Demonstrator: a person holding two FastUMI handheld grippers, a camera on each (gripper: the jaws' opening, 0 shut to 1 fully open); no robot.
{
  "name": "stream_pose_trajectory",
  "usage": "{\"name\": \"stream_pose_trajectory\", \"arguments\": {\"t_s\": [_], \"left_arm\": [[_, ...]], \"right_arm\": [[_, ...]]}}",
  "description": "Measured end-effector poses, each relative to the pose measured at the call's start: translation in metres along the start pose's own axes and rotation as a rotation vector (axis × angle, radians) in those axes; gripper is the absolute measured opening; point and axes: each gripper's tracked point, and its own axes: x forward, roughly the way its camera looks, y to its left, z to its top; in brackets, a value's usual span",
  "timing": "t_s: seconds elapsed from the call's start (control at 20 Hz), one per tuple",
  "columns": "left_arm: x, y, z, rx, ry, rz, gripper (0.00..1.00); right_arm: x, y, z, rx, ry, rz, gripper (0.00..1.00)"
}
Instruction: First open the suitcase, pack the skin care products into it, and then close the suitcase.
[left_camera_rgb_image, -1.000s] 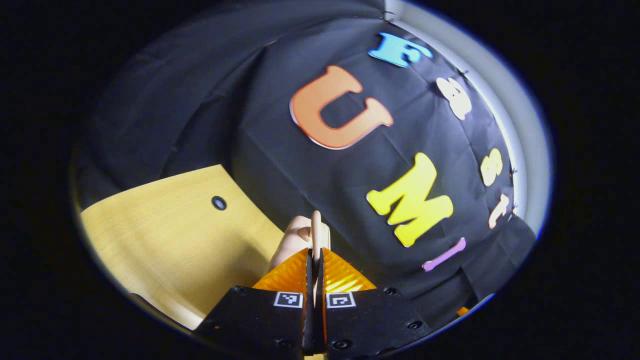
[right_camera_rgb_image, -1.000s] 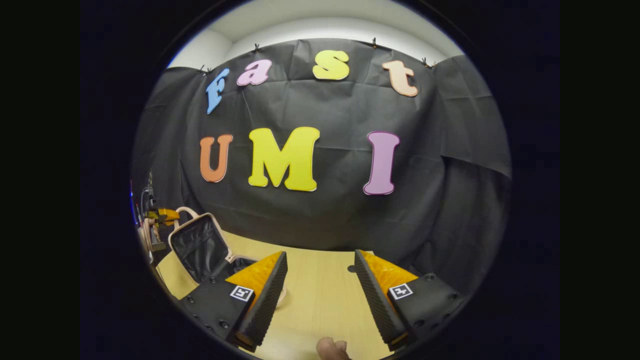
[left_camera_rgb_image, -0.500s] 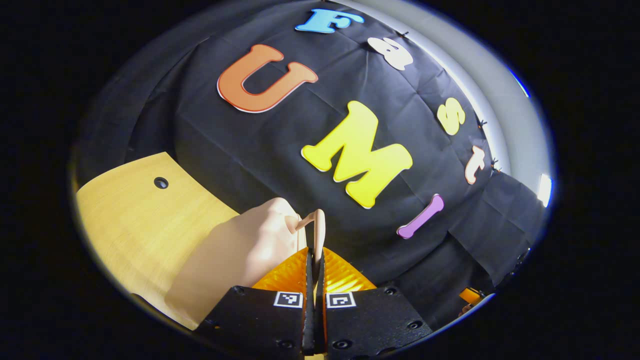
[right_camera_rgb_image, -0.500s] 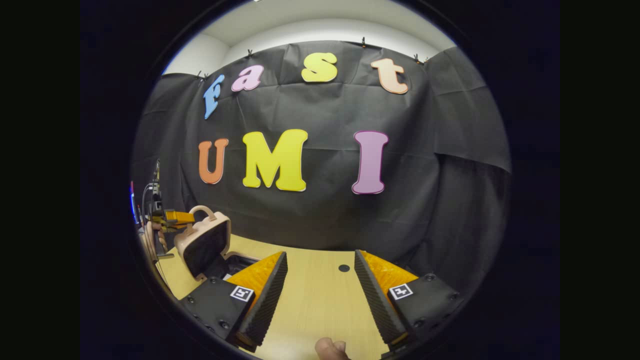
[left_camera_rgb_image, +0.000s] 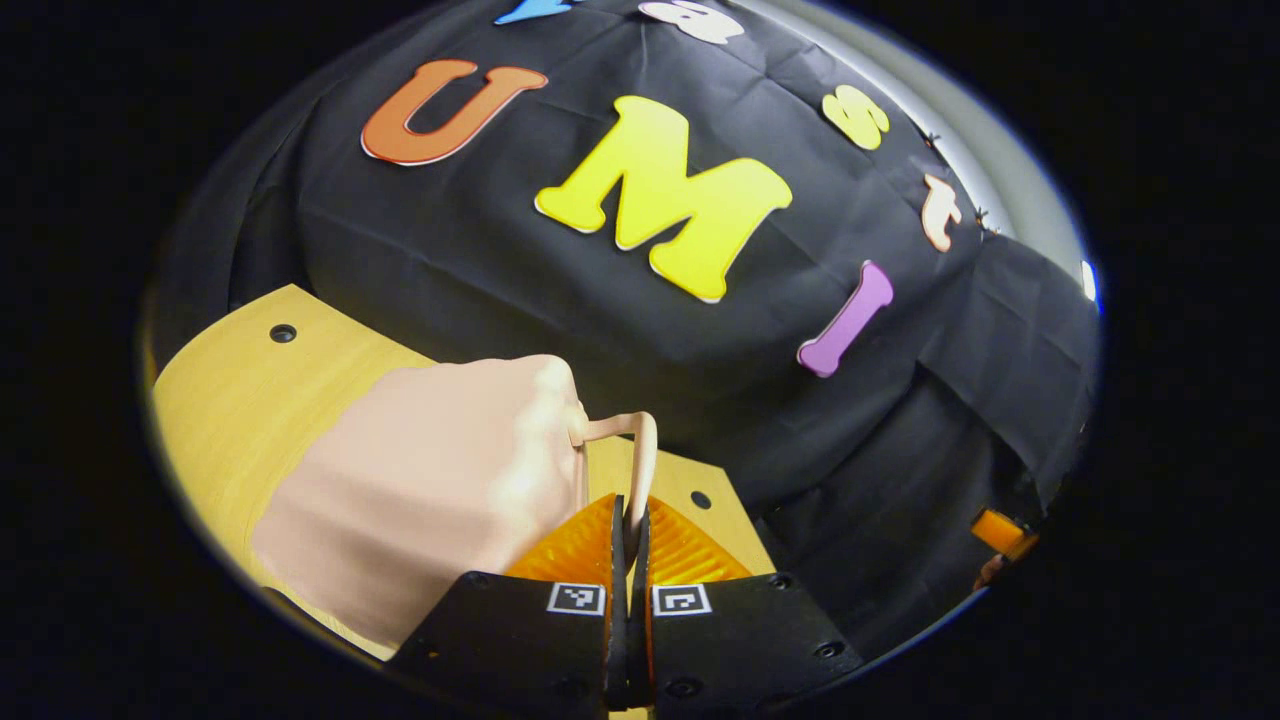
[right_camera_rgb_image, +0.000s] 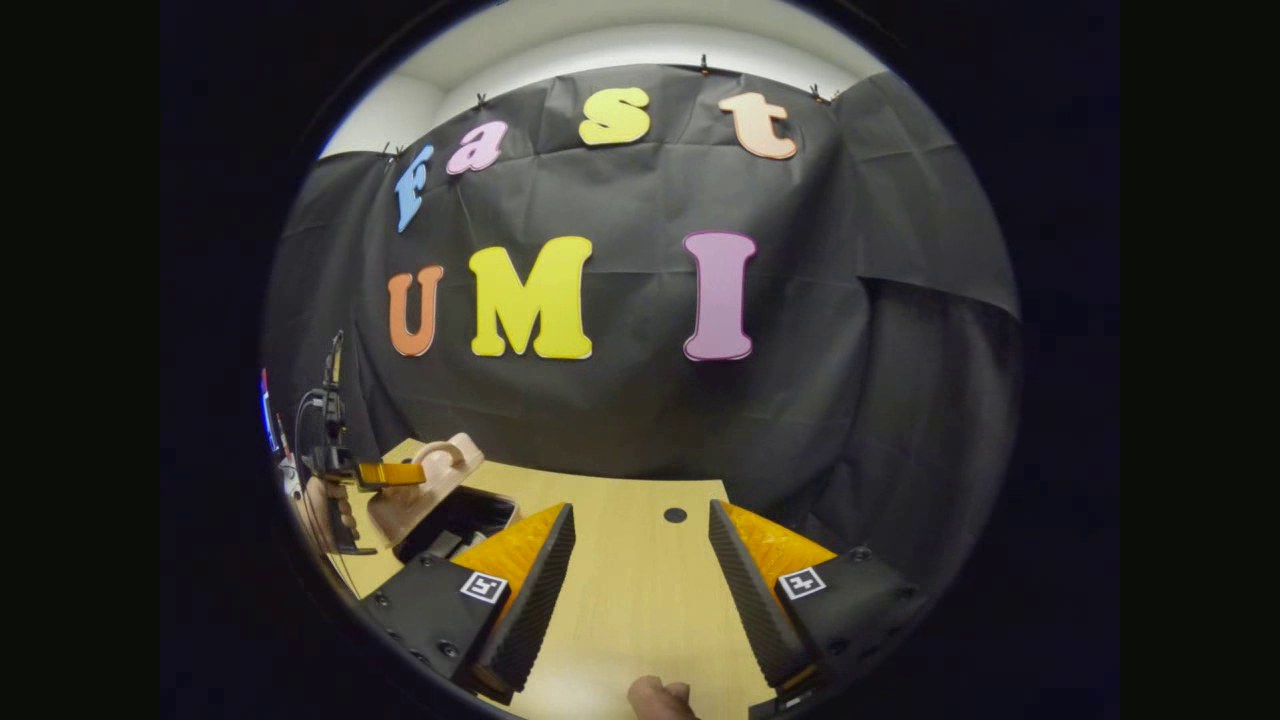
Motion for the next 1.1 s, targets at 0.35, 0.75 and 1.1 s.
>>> {"name": "stream_pose_trajectory", "arguments": {"t_s": [0.35, 0.75, 1.1], "left_arm": [[0.043, -0.006, -0.065, 0.150, 0.108, 0.132, 0.04], [0.076, -0.005, -0.121, 0.210, 0.221, 0.228, 0.05], [0.075, -0.055, -0.117, 0.311, 0.212, 0.197, 0.81]], "right_arm": [[0.008, -0.033, -0.034, 0.044, 0.071, -0.021, 0.80], [0.012, -0.059, -0.077, 0.051, 0.151, -0.039, 0.80], [0.013, -0.046, -0.062, 0.032, 0.112, -0.050, 0.80]]}}
